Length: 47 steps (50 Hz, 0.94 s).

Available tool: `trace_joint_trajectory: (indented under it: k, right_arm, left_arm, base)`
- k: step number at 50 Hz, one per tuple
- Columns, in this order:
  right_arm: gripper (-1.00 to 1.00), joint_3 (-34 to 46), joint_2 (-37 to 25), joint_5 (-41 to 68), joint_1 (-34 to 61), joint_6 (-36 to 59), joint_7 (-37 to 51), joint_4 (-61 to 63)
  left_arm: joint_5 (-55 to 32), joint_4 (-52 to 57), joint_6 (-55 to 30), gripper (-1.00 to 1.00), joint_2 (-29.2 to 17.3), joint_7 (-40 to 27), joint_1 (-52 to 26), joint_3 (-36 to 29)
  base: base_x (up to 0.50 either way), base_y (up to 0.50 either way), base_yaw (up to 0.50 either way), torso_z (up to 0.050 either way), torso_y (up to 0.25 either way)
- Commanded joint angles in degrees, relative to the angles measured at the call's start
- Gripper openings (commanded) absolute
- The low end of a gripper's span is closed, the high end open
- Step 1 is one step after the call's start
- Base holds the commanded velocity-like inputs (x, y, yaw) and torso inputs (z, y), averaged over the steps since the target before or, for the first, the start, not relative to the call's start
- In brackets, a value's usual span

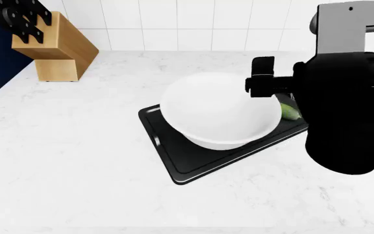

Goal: Place the two vegetables and bowl onto the tray for setting up a vegetable dip station.

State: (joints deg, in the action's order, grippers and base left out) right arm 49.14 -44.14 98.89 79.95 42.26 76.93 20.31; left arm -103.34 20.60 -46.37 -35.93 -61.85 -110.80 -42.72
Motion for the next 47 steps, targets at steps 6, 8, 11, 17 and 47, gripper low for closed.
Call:
trace_joint_trajectory:
  k: [6,8,11,17,47]
  right_arm:
    - [1.00,-0.7,-0.4,2.3,8.3,4.0,5.4,3.9]
    - [1.00,-1.4,-0.4,3.6,10.4,4.4,6.7,5.1]
    - [1.00,-2.2,-0.1,6.0,14.6,5.5,8.9,6.5]
    - [1.00,-2.6,0.6,10.5,22.1,6.9,12.3,8.0]
    - [1.00,1.3,3.8,15.1,54.9,5.9,12.9,11.1]
  left_arm:
    - [-1.1,0.2,-0.1,1.00,0.1,-0.8,-1.2,0.4]
    - [-1.4,0.3,-0.1,1.00,0.1,-1.1,-1.6,0.5]
    - [-2.0,0.4,-0.2,1.00,0.3,-1.5,-2.5,0.7]
    - [-2.9,0.7,-0.3,1.00,0.5,-2.2,-4.2,1.3]
    - [-5.4,0.9,-1.4,1.00,2.1,-11.0,-23.0,7.5]
  base:
    - [0.00,0.00,0.00,0.000,0.000]
    - [0.00,0.00,0.00,0.000,0.000]
    - [0.00,0.00,0.00,0.000,0.000]
    - [0.00,0.00,0.00,0.000,0.000]
    - [0.00,0.00,0.00,0.000,0.000]
